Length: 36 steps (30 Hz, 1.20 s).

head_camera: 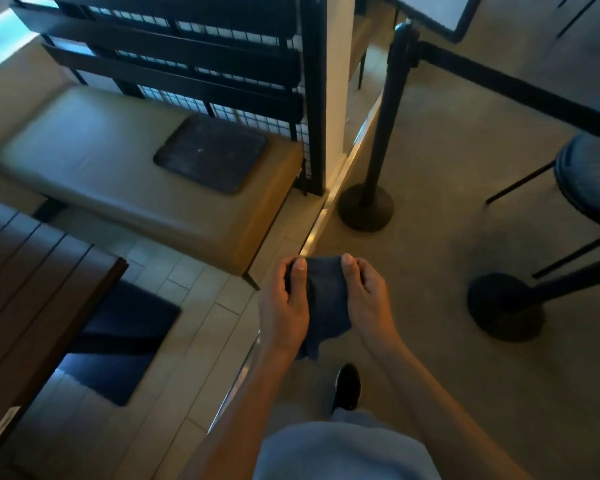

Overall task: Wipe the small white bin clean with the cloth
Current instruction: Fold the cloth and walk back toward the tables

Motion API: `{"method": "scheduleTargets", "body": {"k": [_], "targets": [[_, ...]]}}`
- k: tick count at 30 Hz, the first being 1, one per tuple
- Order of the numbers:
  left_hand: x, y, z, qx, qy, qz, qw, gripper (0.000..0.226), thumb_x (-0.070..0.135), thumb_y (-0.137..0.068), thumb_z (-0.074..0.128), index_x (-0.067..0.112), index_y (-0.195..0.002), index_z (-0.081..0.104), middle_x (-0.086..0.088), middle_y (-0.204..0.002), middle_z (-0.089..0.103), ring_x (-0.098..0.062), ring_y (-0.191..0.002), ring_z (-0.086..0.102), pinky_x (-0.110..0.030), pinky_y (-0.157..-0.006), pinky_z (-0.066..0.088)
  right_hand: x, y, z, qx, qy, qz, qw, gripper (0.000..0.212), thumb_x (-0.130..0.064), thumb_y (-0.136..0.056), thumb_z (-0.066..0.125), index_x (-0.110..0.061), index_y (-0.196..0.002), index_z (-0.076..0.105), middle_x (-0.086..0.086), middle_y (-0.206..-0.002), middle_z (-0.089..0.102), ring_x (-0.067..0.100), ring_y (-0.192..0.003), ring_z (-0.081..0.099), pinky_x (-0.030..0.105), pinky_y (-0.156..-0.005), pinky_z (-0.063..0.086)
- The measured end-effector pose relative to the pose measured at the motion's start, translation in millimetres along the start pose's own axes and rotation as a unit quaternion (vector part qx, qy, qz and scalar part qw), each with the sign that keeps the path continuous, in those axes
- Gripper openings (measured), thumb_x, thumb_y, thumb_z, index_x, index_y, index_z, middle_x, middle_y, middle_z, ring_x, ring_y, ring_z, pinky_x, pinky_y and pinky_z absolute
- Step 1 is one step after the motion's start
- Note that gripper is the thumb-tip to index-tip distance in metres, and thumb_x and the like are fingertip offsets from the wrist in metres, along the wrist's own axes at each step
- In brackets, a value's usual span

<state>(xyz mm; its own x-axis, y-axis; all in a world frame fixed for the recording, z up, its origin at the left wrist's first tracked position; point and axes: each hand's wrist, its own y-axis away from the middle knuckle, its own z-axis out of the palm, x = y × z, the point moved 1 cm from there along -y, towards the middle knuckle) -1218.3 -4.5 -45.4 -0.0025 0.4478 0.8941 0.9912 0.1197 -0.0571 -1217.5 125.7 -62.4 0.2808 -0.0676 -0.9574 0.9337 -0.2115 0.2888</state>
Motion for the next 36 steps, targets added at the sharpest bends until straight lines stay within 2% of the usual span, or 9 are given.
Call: {"method": "scheduleTargets", "body": {"k": [6, 12, 15, 20, 25, 29, 32, 34, 36], "targets": [[1, -67, 31, 0.035, 0.005, -0.028, 0.999, 0.013, 0.028, -0.106, 0.045, 0.024, -0.108, 0.057, 0.014, -0.091, 0.06, 0.001, -0.086, 0.059, -0.011, -0.07, 0.046, -15, -81, -2, -0.035, 0.043, -0.006, 0.998, 0.036, -0.048, -0.1, 0.044, -0.017, -0.101, 0.063, 0.008, -0.089, 0.067, 0.019, -0.078, 0.064, 0.023, -0.062, 0.051], [-13, -143, 55, 0.054, 0.032, -0.042, 0.997, 0.012, 0.028, -0.106, 0.045, 0.028, -0.107, 0.057, 0.016, -0.094, 0.059, -0.002, -0.089, 0.059, -0.015, -0.074, 0.048, -18, -172, 10, -0.068, 0.084, -0.018, 0.994, 0.039, -0.053, -0.1, 0.043, -0.019, -0.1, 0.063, 0.009, -0.086, 0.065, 0.026, -0.076, 0.063, 0.032, -0.062, 0.05], [-21, -195, 69, 0.059, 0.046, -0.052, 0.996, 0.013, 0.028, -0.106, 0.045, 0.025, -0.111, 0.057, 0.017, -0.097, 0.058, -0.002, -0.092, 0.059, -0.012, -0.075, 0.047, -32, -225, 18, -0.068, 0.105, -0.022, 0.992, 0.037, -0.05, -0.1, 0.043, -0.019, -0.101, 0.062, 0.006, -0.086, 0.066, 0.021, -0.076, 0.064, 0.028, -0.062, 0.051], [-20, -280, 80, 0.067, 0.091, -0.068, 0.991, 0.018, 0.027, -0.105, 0.046, 0.017, -0.109, 0.06, 0.009, -0.091, 0.061, -0.003, -0.081, 0.06, -0.012, -0.066, 0.046, -58, -306, 37, -0.093, 0.099, -0.04, 0.99, 0.035, -0.043, -0.101, 0.045, -0.013, -0.103, 0.062, 0.007, -0.084, 0.066, 0.02, -0.071, 0.064, 0.027, -0.059, 0.05], [-21, -356, 78, 0.081, 0.095, -0.099, 0.987, 0.017, 0.029, -0.106, 0.046, 0.018, -0.108, 0.06, 0.007, -0.09, 0.063, -0.006, -0.08, 0.061, -0.016, -0.065, 0.049, -81, -381, 68, -0.118, 0.128, -0.047, 0.984, 0.038, -0.049, -0.101, 0.045, -0.016, -0.104, 0.063, 0.003, -0.085, 0.067, 0.016, -0.075, 0.066, 0.029, -0.063, 0.052], [-29, -402, 74, 0.122, 0.08, -0.12, 0.982, 0.018, 0.031, -0.106, 0.047, 0.02, -0.107, 0.06, 0.008, -0.089, 0.062, -0.007, -0.079, 0.061, -0.017, -0.065, 0.047, -91, -430, 95, -0.144, 0.136, -0.043, 0.979, 0.036, -0.05, -0.1, 0.045, -0.019, -0.102, 0.063, 0.004, -0.086, 0.068, 0.017, -0.077, 0.067, 0.034, -0.066, 0.055], [-40, -429, 73, 0.164, 0.062, -0.143, 0.974, 0.018, 0.033, -0.106, 0.047, 0.021, -0.106, 0.06, 0.01, -0.087, 0.063, -0.007, -0.079, 0.061, -0.02, -0.064, 0.049, -98, -463, 115, -0.174, 0.15, -0.038, 0.973, 0.034, -0.051, -0.099, 0.046, -0.022, -0.101, 0.064, 0.002, -0.09, 0.069, 0.013, -0.081, 0.068, 0.031, -0.069, 0.056], [-47, -446, 73, 0.2, 0.047, -0.158, 0.966, 0.019, 0.033, -0.106, 0.047, 0.021, -0.106, 0.061, 0.01, -0.088, 0.064, -0.006, -0.081, 0.062, -0.022, -0.066, 0.05, -100, -487, 128, -0.204, 0.163, -0.03, 0.965, 0.034, -0.05, -0.099, 0.047, -0.021, -0.1, 0.065, 0.001, -0.09, 0.069, 0.011, -0.082, 0.068, 0.028, -0.069, 0.055], [-54, -462, 75, 0.234, 0.032, -0.172, 0.956, 0.019, 0.033, -0.106, 0.047, 0.02, -0.108, 0.061, 0.01, -0.088, 0.064, -0.004, -0.081, 0.062, -0.019, -0.065, 0.048, -102, -510, 141, -0.25, 0.165, -0.021, 0.954, 0.034, -0.052, -0.099, 0.049, -0.022, -0.1, 0.065, 0.002, -0.092, 0.07, 0.014, -0.086, 0.068, 0.032, -0.072, 0.057]]}}
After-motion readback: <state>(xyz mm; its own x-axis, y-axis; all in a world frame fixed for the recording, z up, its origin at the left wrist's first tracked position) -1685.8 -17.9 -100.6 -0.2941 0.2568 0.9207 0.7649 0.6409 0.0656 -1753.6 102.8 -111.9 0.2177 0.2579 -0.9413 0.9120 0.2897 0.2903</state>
